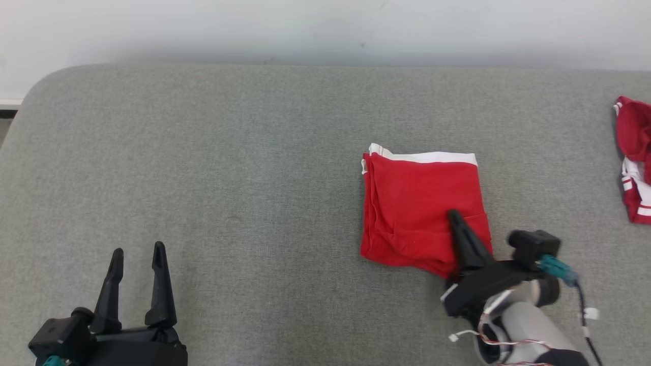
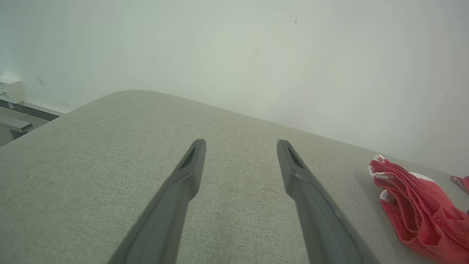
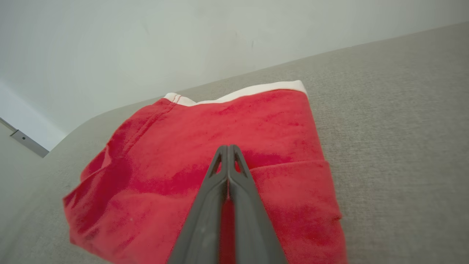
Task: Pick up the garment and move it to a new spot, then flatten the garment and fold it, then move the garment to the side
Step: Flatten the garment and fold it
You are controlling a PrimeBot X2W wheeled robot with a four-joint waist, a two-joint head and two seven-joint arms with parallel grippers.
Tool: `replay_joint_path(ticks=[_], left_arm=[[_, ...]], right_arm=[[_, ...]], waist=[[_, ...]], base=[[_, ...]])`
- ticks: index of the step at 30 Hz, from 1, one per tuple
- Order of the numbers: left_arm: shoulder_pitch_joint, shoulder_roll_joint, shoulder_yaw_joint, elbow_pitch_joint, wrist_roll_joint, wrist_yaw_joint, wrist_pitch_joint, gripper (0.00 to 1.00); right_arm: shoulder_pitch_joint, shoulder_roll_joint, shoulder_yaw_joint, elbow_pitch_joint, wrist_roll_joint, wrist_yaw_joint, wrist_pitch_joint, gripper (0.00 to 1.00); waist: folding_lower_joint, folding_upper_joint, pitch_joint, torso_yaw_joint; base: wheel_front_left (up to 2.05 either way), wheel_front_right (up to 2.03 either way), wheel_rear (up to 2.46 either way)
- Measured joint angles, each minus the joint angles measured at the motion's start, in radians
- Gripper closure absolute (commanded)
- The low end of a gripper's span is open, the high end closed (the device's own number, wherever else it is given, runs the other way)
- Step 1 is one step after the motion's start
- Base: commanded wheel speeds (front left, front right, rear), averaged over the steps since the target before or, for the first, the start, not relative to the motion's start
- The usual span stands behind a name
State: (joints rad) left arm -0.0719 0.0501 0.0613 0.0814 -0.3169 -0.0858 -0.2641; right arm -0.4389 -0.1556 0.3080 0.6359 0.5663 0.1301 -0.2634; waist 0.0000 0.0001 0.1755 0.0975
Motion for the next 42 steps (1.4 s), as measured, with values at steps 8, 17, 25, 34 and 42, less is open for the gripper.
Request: replay_joint_path(ticks=[8,17,25,34,42], left_arm=[[-0.012,0.000,-0.006,0.026,0.000,-0.012,0.000,0.00],[-0.019,0.000,-0.005,0.042,0.002,-0.016,0.000,0.00],[0.006,0.000,0.029,0.048,0.035,-0.027,0.000,0.00],[0.077,0.000,0.064,0.035,0.068,-0.030,0.000,0.00],[0.128,0.000,0.081,0.031,0.081,-0.035,0.000,0.00]], right_arm=[[-0.046,0.095,0.114,0.083,-0.070,0.000,0.000,1.00],[-0.051,0.107,0.209,0.010,-0.050,0.000,0.000,1.00],[0.027,0.056,0.047,-0.158,-0.139,0.000,0.000,1.00],[0.239,-0.029,-0.139,-0.345,-0.209,0.000,-0.001,0.00],[0.368,-0.005,-0.215,-0.447,-0.203,0.000,-0.001,0.00]], waist=[[0.0000,0.0000,0.008,0.027],[0.0000,0.0000,-0.009,0.029],[0.0000,0.0000,-0.045,-0.028],[-0.0001,-0.0001,-0.110,-0.113],[-0.0002,-0.0001,-0.158,-0.156]], base=[[0.00,0.00,0.00],[0.00,0.00,0.00],[0.00,0.00,0.00],[0.00,0.00,0.00],[0.00,0.00,0.00]])
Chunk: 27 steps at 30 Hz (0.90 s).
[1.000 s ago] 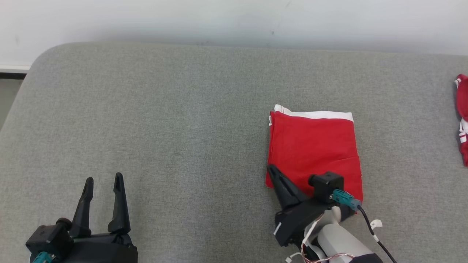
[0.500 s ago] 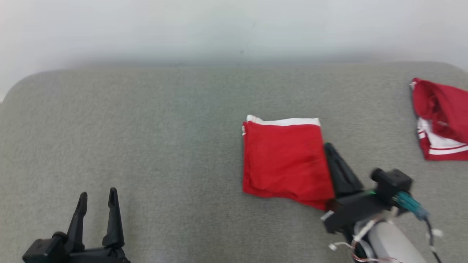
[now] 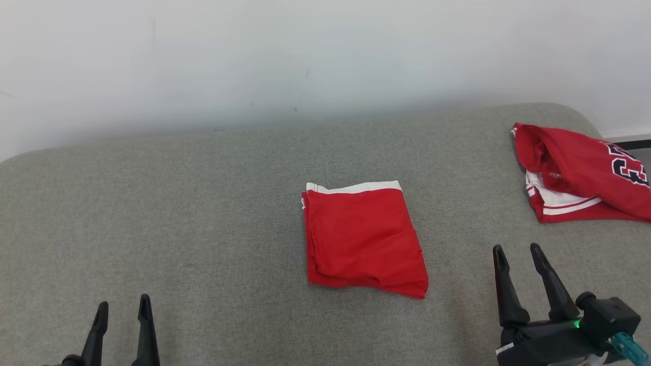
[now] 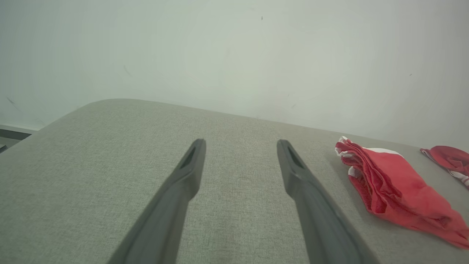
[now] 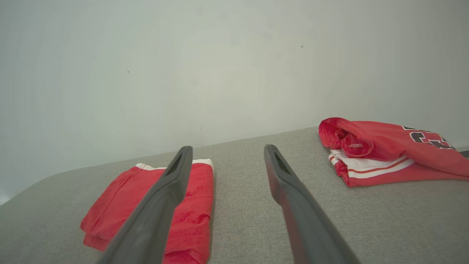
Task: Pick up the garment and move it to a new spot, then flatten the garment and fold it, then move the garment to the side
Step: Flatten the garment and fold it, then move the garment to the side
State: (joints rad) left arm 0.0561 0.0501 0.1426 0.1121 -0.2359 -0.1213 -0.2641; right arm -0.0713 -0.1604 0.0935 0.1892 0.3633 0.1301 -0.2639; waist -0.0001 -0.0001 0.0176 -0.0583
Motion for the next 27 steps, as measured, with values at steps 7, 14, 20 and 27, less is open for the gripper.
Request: replay_joint_path(ticks=[7,14,20,27], left_arm=[[0.033,0.000,0.000,-0.021,0.021,-0.002,0.000,0.00],[0.060,0.000,-0.010,-0.038,0.028,-0.002,0.000,0.00],[0.060,0.000,-0.014,-0.036,0.034,-0.002,0.000,0.00],[0.060,0.000,-0.015,-0.036,0.041,-0.002,0.000,0.00]], right_arm=[[0.057,0.005,-0.010,-0.036,-0.061,0.000,0.000,0.00],[0.072,0.010,0.013,-0.029,-0.072,0.000,0.000,0.00],[0.070,0.014,0.014,-0.019,-0.075,0.000,0.000,0.00],[0.071,0.014,0.016,-0.013,-0.075,0.000,0.000,0.00]], waist=[[0.0000,0.0000,-0.025,0.011],[0.0000,0.0000,-0.038,0.042],[0.0001,0.0000,-0.040,0.060],[0.0001,0.0000,-0.040,0.055]], base=[[0.00,0.00,0.00],[0.00,0.00,0.00],[0.00,0.00,0.00],[0.00,0.00,0.00]])
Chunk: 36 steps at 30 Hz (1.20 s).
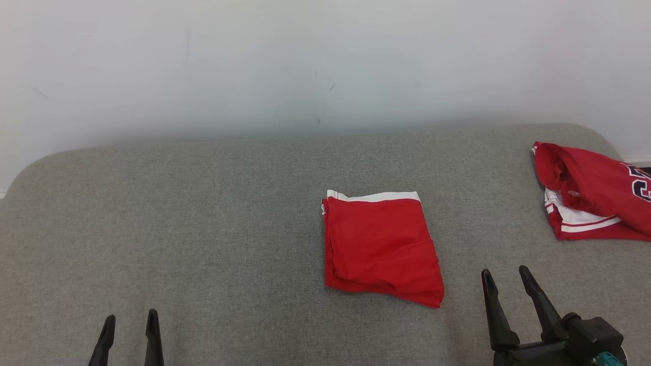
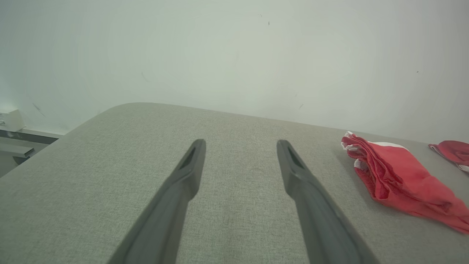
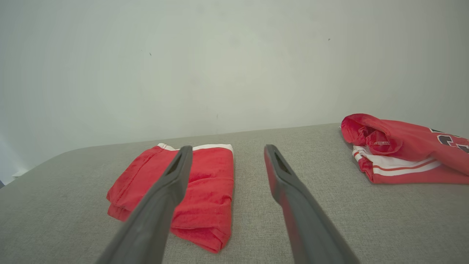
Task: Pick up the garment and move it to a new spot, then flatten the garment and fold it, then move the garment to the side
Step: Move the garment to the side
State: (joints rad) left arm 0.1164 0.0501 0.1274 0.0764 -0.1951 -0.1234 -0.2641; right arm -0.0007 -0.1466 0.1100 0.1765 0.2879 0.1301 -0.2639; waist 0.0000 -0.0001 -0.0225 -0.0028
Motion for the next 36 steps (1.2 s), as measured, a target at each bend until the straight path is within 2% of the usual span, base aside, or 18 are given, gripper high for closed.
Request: replay_joint_path(ticks=[14,20,26,36], left_arm=[[-0.003,0.000,-0.012,0.001,0.000,0.000,0.000,0.00],[-0.014,0.000,-0.031,0.005,-0.009,0.000,0.000,0.00],[-0.056,0.000,-0.055,0.008,-0.028,0.003,0.000,0.00],[-0.134,0.000,-0.098,0.034,-0.044,0.001,0.000,0.00]], right_arm=[[-0.001,-0.003,-0.014,0.030,0.011,0.000,0.000,0.00],[-0.098,-0.025,-0.004,0.085,0.027,0.000,0.056,0.00],[-0.278,-0.040,0.015,0.217,0.028,0.000,0.146,0.00],[-0.502,-0.069,0.079,0.531,0.038,0.000,0.186,0.00]], waist=[[0.0000,0.0001,0.003,0.011],[0.0000,0.0000,0.023,0.033],[0.0002,0.0001,0.070,0.057],[0.0002,0.0002,0.152,0.130]], base=[[0.00,0.00,0.00],[0.00,0.00,0.00],[0.00,0.00,0.00],[0.00,0.00,0.00]])
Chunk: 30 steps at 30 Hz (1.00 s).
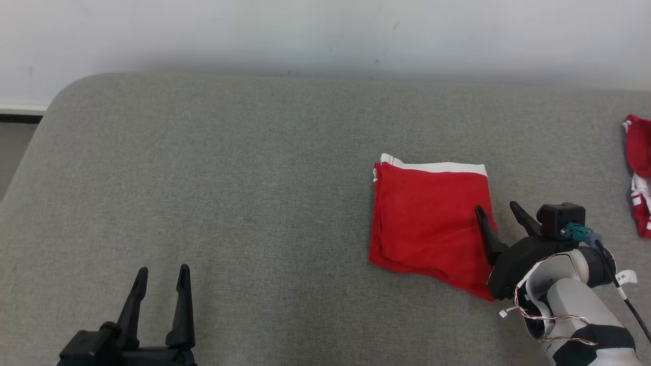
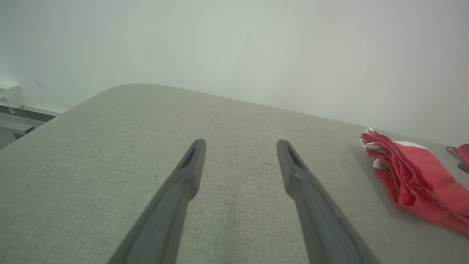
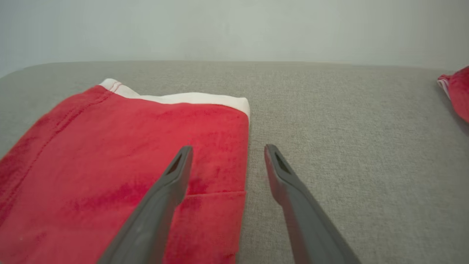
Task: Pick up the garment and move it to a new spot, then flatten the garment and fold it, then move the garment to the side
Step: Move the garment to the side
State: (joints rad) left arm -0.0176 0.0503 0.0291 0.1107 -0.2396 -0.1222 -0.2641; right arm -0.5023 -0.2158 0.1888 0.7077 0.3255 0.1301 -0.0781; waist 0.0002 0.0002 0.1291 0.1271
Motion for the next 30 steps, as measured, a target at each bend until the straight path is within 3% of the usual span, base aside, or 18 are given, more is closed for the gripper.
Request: replay_joint_path(ticks=[12,13,14,20,30], left_arm=[[-0.038,0.000,-0.007,0.007,-0.007,0.005,0.000,0.00],[-0.039,0.000,-0.006,0.007,-0.007,0.005,0.000,0.00],[-0.039,0.000,-0.006,0.007,-0.007,0.007,0.000,0.00],[-0.043,0.000,-0.011,0.004,-0.007,0.007,0.000,0.00],[-0.116,-0.001,-0.026,-0.024,0.004,0.000,0.000,0.00]], right_arm=[[-0.121,0.021,0.069,0.278,0.055,0.000,-0.013,0.00],[-0.127,0.024,0.077,0.285,0.067,-0.001,-0.015,0.61],[-0.132,0.030,0.100,0.292,0.091,-0.001,-0.022,1.00],[-0.171,0.001,0.204,0.290,0.114,0.002,-0.035,1.00],[-0.363,-0.215,0.409,0.158,0.134,0.002,0.044,1.00]], waist=[[-0.0002,-0.0001,0.074,0.038],[-0.0002,-0.0001,0.074,0.036],[-0.0002,-0.0001,0.073,0.030],[-0.0002,0.0000,0.073,0.002],[-0.0001,0.0000,0.155,-0.052]], base=[[0.00,0.00,0.00],[0.00,0.00,0.00],[0.00,0.00,0.00],[0.00,0.00,0.00],[0.00,0.00,0.00]])
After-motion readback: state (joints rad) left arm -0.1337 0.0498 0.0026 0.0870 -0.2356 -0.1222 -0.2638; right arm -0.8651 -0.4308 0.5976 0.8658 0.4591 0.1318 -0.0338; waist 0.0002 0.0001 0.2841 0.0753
